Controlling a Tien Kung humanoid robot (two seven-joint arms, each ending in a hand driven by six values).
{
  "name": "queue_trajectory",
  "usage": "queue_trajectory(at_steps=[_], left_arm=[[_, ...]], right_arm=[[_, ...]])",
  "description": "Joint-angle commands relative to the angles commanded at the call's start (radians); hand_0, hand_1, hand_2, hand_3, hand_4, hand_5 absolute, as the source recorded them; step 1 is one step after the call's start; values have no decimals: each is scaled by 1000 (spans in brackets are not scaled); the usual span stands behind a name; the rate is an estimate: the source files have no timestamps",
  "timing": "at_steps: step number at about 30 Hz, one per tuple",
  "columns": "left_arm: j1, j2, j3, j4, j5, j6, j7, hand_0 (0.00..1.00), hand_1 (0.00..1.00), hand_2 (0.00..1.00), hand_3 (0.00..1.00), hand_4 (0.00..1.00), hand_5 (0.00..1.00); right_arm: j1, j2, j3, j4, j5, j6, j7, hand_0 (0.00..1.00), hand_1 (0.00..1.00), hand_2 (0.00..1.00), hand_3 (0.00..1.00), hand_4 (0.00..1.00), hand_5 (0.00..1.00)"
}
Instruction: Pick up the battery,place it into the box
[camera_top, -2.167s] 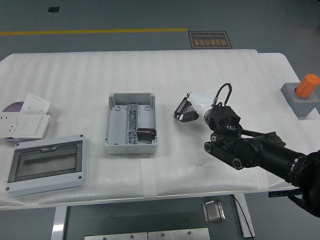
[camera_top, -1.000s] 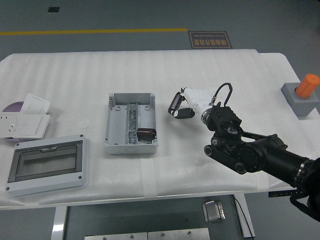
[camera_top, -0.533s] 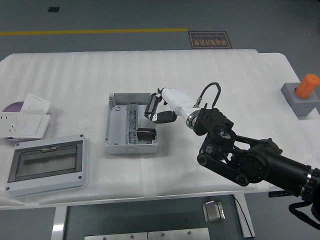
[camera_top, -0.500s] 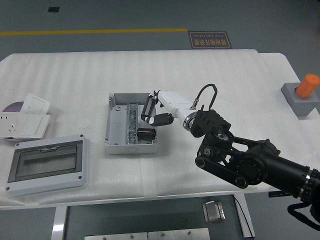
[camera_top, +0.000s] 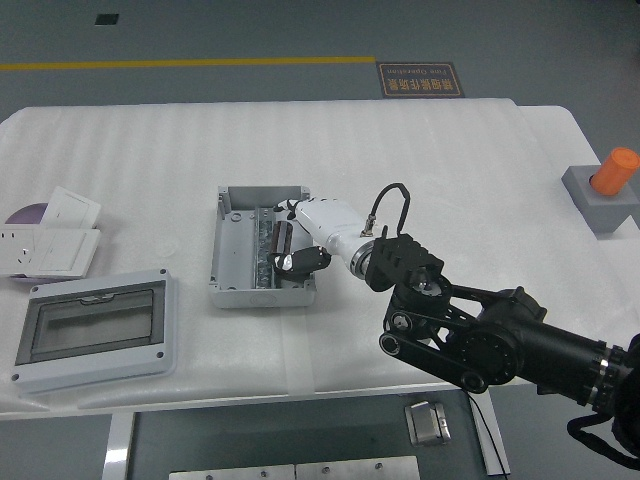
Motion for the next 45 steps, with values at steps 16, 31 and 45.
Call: queue_trajectory(at_steps=[16,31,45], left_arm=[[6,-4,-5,-1,2,1,0,643,671,589,620,743,521],[52,-20,-31,-6,13,3,4,643,671,588,619,743,515],[72,-14,-47,-19,37,4,9,643,671,587,618,743,507]], right_arm=[[-46,-84,170,2,98,-38,37,695,923,939,998,979,661],[-183,-191,339,11,315,-82,204,643,857,880,972,973,668],[-270,-223,436,41,318,-101,232,641,820,843,913,949,641]])
